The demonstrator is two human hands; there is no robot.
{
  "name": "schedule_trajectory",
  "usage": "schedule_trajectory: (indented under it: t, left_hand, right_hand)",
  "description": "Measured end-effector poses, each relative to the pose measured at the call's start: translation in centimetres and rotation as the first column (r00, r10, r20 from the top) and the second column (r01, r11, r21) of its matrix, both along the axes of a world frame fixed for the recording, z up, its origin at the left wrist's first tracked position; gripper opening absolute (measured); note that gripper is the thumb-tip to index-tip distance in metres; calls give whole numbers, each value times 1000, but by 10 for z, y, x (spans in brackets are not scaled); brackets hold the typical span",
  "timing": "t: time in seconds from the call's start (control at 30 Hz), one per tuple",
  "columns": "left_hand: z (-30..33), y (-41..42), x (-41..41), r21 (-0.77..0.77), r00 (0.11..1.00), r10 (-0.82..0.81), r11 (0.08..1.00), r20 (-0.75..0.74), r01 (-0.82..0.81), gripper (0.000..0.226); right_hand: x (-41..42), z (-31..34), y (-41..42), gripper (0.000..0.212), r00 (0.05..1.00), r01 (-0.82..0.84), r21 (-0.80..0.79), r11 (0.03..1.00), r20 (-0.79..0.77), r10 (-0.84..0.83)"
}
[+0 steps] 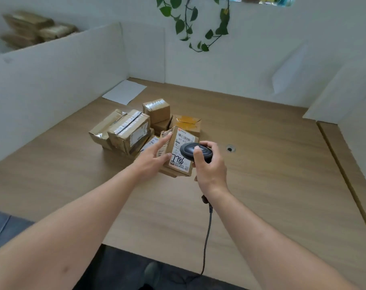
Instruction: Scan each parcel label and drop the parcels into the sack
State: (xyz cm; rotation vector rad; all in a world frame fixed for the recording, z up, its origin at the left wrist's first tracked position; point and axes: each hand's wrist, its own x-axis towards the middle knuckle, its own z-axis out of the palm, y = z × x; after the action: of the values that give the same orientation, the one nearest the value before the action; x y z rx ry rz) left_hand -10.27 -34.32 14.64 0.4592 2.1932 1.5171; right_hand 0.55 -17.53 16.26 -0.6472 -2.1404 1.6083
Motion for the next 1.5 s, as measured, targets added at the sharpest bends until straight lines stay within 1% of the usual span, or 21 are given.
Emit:
schedule_trajectory:
  t: [0.07, 0.13, 0.23, 0.3, 0.37, 0.47, 0.63, 0.7, 0.8, 0.9, 1.0, 1.13, 1.23, 1.37, 1.5]
  left_hand:
    - [-2, -13, 26, 3, 997, 71, 997, -8, -71, 65]
    - [-2, -26, 53, -28, 988, 149, 988, -27, -150, 65]
    - [-4, -49, 94, -38, 967, 252, 967, -27, -253, 66]
    - [-6, -69, 118, -44, 951, 310, 950, -13, -310, 66]
    - [-9, -91, 142, -16, 934, 357, 934, 23, -357, 66]
    - [-14, -129, 176, -53, 913, 407, 913, 36, -405, 67]
    - [-23, -205, 223, -195, 830, 557, 813, -12, -548, 65]
    - [-26, -237, 239, -175, 798, 602, 784, -22, -596, 65]
    - [-34, -291, 259, -158, 755, 656, 743, -27, -651, 65]
    - [-43, -351, 277, -151, 724, 689, 713, -27, -684, 65]
    - [-57, -410, 291, -142, 695, 719, 689, 13, -710, 67]
    - [-82, -477, 309, -151, 685, 723, 689, 87, -709, 69]
    - [-99, -509, 318, -241, 689, 720, 686, 84, -687, 67]
    - [-131, -534, 318, -353, 700, 705, 687, 112, -635, 80]
    - [-155, -535, 323, -415, 644, 756, 625, 113, -661, 83]
  right_hand:
    - [16, -2, -8, 16, 996, -90, 0, 996, -3, 90]
    - [32, -7, -18, 16, 986, -165, 3, 986, -2, 165]
    - [54, -15, -38, 20, 961, -276, 14, 961, 10, 276]
    - [67, -20, -55, 24, 938, -345, 11, 939, 27, 345]
    - [78, -24, -74, 26, 917, -397, 5, 918, 40, 397]
    - [91, -28, -109, 15, 882, -469, -25, 883, 40, 470]
    - [110, -36, -179, 13, 807, -587, -52, 808, 35, 589]
    - [118, -38, -212, 15, 782, -620, -54, 783, 35, 622]
    - [129, -44, -266, 16, 754, -652, -68, 755, 40, 656]
    - [143, -50, -324, 22, 723, -681, -97, 726, 68, 688]
    - [157, -57, -379, 13, 715, -685, -104, 721, 91, 693]
    - [172, -73, -437, 14, 719, -667, -137, 732, 140, 681]
    - [179, -89, -466, 14, 708, -665, -137, 734, 196, 678]
    - [180, -111, -483, 15, 703, -647, -144, 749, 268, 659]
    - [175, -134, -487, 15, 703, -617, -135, 775, 348, 620]
